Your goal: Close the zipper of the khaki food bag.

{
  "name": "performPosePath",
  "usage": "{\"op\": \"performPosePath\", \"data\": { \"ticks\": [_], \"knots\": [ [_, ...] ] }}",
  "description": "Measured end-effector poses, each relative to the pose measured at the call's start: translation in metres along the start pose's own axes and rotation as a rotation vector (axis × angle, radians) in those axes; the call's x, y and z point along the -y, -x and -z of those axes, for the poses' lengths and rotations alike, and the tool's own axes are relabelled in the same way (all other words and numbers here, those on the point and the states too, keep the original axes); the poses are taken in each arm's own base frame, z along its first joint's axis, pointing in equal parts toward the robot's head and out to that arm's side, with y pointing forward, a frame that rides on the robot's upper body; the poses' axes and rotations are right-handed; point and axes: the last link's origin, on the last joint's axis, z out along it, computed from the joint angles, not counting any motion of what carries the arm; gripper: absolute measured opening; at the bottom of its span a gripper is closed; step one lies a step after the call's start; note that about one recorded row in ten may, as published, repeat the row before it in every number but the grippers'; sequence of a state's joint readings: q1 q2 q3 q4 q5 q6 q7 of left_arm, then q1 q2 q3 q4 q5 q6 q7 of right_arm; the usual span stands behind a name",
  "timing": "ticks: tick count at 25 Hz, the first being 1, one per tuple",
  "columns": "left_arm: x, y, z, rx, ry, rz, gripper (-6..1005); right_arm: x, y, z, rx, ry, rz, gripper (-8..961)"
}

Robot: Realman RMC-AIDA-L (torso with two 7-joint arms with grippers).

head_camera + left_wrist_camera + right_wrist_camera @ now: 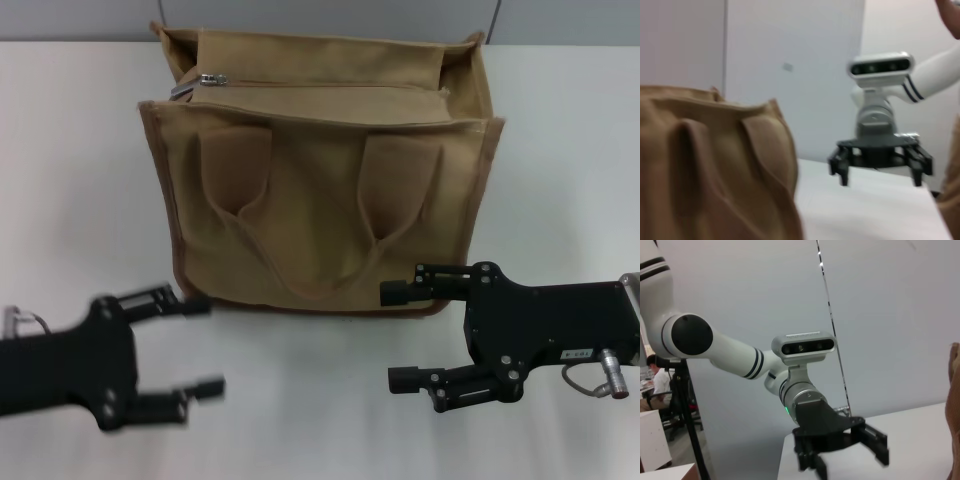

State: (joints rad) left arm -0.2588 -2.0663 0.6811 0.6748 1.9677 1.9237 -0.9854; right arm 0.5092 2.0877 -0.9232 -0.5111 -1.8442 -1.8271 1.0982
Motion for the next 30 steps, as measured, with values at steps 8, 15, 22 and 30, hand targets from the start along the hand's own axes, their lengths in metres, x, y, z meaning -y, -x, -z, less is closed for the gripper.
{"op": "performPosePath", "data": {
  "ticks": [8, 15, 22, 30],
  "knots": [
    [0.023, -0.004, 0.053, -0.206, -0.479, 0.006, 831, -0.008, -0.01, -0.007, 0.076, -0.014, 0.029, 813],
    [0.054, -0.002, 0.042, -0.283, -0.629, 0.054, 831, -0.012, -0.014, -0.011, 0.133, -0.04, 0.064, 811],
    [0.076, -0.004, -0.004, -0.213, -0.536, 0.037, 831, -0.016, -0.018, -0.014, 0.145, -0.038, 0.051, 810],
    [0.086, -0.015, -0.02, -0.257, -0.52, 0.032, 830, -0.017, -0.022, -0.016, 0.144, -0.048, 0.034, 809]
  ]
}}
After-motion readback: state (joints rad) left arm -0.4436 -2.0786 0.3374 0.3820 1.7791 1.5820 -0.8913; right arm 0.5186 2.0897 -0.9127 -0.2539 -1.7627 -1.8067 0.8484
